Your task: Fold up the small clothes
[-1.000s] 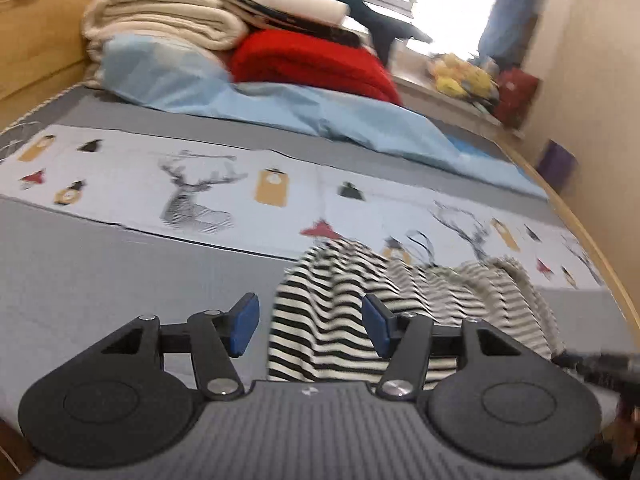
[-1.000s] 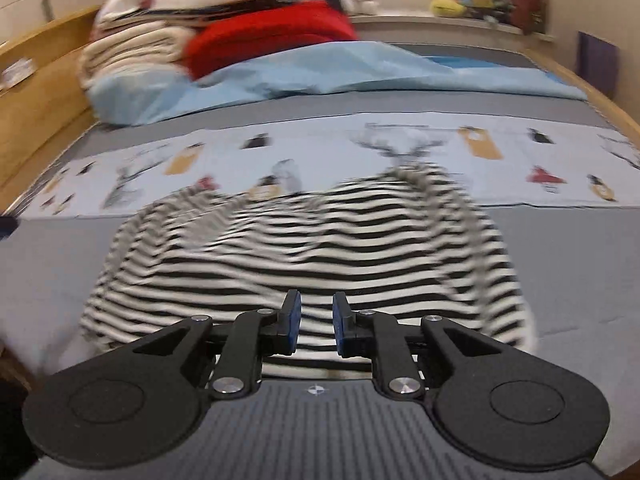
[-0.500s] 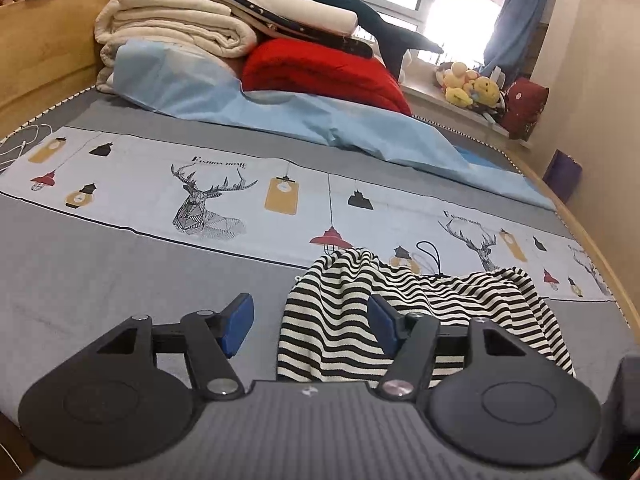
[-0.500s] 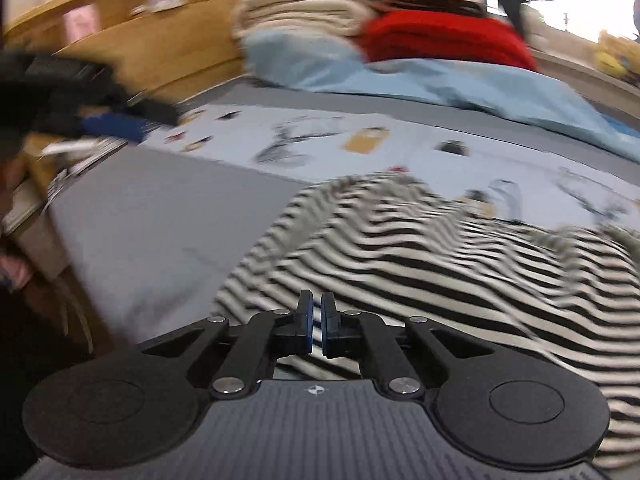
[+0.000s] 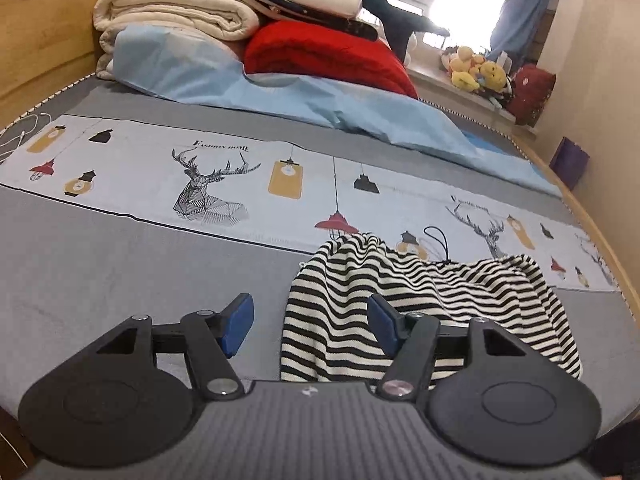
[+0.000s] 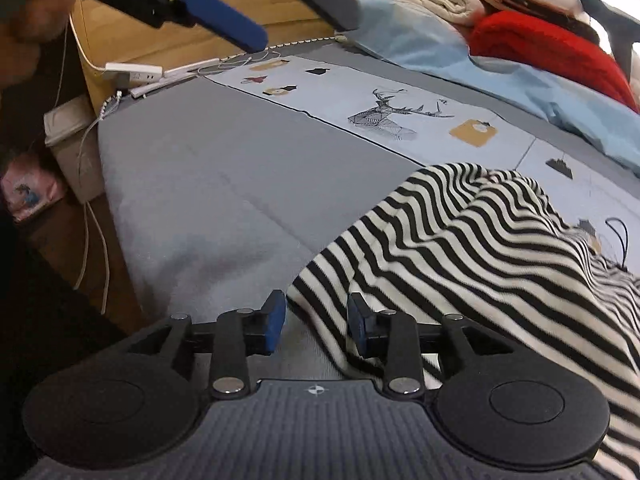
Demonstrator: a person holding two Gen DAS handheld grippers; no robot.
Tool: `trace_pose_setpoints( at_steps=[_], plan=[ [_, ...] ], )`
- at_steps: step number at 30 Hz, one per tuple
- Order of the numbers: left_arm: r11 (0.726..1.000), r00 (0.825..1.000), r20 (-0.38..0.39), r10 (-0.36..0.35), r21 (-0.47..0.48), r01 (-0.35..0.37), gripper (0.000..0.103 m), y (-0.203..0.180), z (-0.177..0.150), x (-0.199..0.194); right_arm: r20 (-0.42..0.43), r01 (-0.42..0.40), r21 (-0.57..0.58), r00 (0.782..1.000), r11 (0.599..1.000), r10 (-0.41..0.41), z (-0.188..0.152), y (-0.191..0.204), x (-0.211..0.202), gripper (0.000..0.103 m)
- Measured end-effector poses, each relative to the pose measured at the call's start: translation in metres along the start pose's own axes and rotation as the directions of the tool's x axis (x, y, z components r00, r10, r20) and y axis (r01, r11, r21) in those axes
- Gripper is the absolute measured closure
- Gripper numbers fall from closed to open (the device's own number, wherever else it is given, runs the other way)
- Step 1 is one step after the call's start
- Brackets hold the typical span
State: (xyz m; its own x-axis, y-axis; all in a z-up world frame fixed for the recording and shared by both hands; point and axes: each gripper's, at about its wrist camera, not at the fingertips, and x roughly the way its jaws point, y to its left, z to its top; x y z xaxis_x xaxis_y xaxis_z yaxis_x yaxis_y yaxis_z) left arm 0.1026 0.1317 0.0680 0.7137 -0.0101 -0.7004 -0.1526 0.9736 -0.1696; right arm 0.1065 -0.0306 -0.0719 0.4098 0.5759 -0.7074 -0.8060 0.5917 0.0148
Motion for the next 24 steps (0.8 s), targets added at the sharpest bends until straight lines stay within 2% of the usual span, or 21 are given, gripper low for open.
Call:
trace_pose_setpoints(
  at_steps=[5, 7, 10, 13, 15, 17, 20, 22, 24],
  plan=[
    [1.000, 1.000, -0.024, 0.008, -0.025, -0.009, 0.035, 0.008, 0.001, 0.007, -0.086, 0.029, -0.032, 0.996, 0.999, -0.032, -0.002, 0.001, 0.032, 0.062],
    [0.999, 1.000, -0.029, 0.007, -0.050, -0.008, 0.035, 0.013, 0.002, 0.009, -0.096, 0.025, -0.053, 0.995, 0.998, -0.030, -0.004, 0.002, 0.038, 0.062],
    [0.996, 0.999, -0.037, 0.001, -0.091, -0.004, 0.035, 0.018, 0.004, 0.012, -0.110, 0.007, -0.093, 0.994, 0.996, -0.017, -0.004, 0.010, 0.042, 0.048],
    [0.993, 0.999, -0.046, 0.000, -0.114, -0.006, 0.035, 0.021, 0.005, 0.014, -0.111, 0.004, -0.140, 0.994, 0.990, -0.020, -0.005, 0.015, 0.044, 0.047],
    [0.993, 0.999, -0.048, -0.001, -0.115, -0.004, 0.035, 0.019, 0.006, 0.015, -0.110, 0.002, -0.122, 0.994, 0.993, -0.015, -0.003, 0.011, 0.044, 0.054],
    [0.994, 0.999, -0.050, -0.002, -0.111, -0.003, 0.035, 0.018, 0.005, 0.015, -0.103, 0.025, -0.108, 0.994, 0.994, -0.036, -0.001, 0.005, 0.045, 0.080],
    [0.996, 0.998, -0.066, -0.006, -0.094, 0.000, 0.034, 0.017, 0.006, 0.018, -0.102, 0.023, -0.037, 0.994, 0.999, -0.026, 0.002, -0.009, 0.042, 0.095],
    [0.996, 0.995, -0.093, -0.020, -0.093, 0.011, 0.031, 0.016, 0.006, 0.025, -0.085, 0.012, 0.027, 0.996, 1.000, -0.010, 0.005, -0.018, 0.035, 0.097],
    [0.989, 0.991, -0.117, -0.059, -0.140, 0.042, 0.027, 0.021, 0.006, 0.033, -0.035, 0.003, 0.072, 0.999, 0.997, 0.000, 0.008, -0.025, 0.020, 0.097]
  ],
)
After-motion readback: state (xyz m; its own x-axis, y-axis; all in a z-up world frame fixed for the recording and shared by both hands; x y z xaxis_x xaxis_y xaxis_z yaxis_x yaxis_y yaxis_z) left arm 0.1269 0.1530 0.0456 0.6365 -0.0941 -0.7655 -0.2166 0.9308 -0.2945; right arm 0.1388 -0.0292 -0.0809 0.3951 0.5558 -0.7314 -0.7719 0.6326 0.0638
